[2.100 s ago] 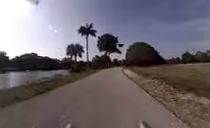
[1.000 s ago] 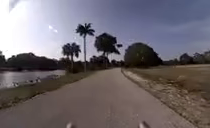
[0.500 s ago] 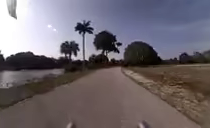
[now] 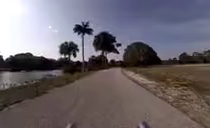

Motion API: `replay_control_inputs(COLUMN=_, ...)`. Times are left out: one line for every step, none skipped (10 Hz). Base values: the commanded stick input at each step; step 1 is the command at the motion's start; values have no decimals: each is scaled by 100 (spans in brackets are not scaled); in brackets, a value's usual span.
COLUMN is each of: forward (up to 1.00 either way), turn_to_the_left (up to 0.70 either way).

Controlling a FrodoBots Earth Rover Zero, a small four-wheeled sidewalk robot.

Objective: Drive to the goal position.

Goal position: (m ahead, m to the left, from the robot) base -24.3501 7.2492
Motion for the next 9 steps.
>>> replay_control_inputs(forward=0, turn_to_the_left=100)
replay_control_inputs(forward=0, turn_to_the_left=100)
replay_control_inputs(forward=0, turn_to_the_left=100)
replay_control_inputs(forward=0, turn_to_the_left=100)
replay_control_inputs(forward=0, turn_to_the_left=100)
replay_control_inputs(forward=0, turn_to_the_left=100)
replay_control_inputs(forward=0, turn_to_the_left=100)
replay_control_inputs(forward=0, turn_to_the_left=100)
replay_control_inputs(forward=0, turn_to_the_left=100)
